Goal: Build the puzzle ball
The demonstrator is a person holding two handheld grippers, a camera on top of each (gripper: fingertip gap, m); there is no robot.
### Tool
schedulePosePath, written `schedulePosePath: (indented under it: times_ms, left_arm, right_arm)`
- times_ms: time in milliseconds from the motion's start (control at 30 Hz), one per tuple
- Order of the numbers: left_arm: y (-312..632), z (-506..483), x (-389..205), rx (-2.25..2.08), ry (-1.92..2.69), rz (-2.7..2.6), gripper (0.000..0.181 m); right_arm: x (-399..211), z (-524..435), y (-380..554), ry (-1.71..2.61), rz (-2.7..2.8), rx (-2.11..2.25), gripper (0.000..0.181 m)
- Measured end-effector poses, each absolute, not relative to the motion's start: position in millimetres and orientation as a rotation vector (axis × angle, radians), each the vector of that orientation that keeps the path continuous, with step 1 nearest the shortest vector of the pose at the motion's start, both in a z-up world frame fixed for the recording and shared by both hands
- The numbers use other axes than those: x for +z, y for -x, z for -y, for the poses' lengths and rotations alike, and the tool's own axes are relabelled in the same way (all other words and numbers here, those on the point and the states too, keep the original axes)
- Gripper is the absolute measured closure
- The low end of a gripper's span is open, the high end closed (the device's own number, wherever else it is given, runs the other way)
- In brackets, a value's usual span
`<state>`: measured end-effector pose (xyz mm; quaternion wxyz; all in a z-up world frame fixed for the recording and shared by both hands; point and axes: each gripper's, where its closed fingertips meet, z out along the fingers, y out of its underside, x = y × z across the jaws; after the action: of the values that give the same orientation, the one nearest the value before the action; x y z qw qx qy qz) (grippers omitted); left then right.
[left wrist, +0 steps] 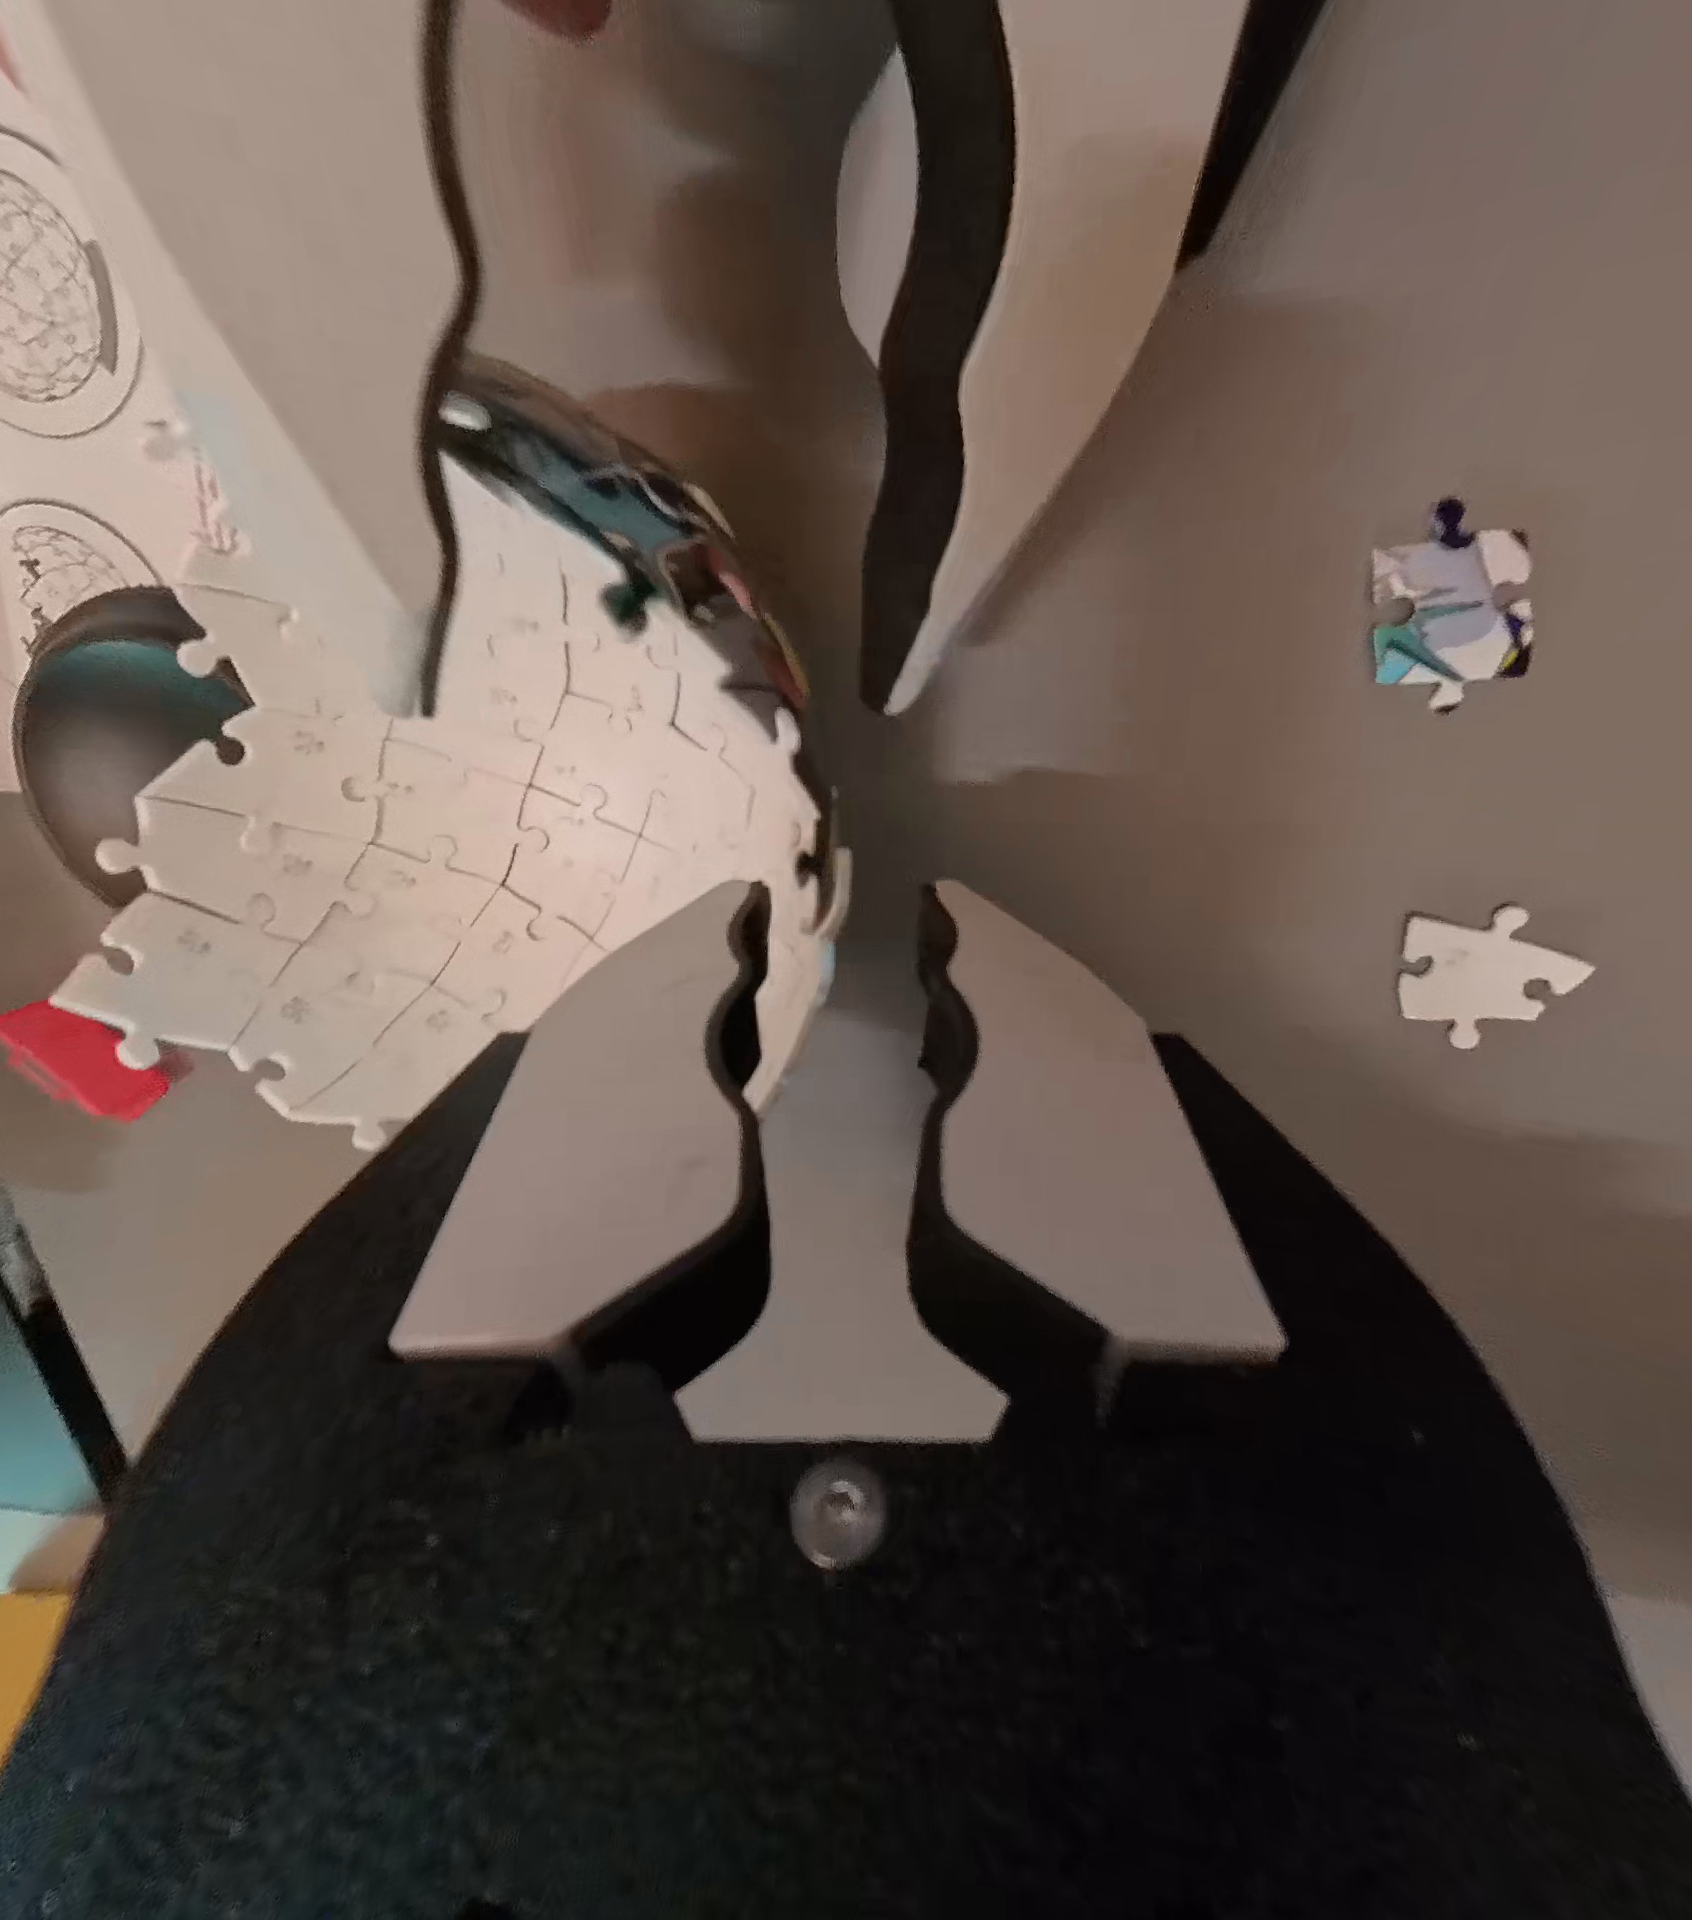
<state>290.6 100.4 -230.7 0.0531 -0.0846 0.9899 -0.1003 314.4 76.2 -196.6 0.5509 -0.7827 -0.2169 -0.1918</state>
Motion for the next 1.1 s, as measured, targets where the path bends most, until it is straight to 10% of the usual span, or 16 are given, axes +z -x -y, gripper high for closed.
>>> schedulePosePath:
  times_ms: [1100]
  left_arm:
    - [-299,-119,-232,-0.059,-0.14,-2.878,0.177]
  right_arm:
    - [-190,-58,-318,1.91,0.603,-0.429,0.135]
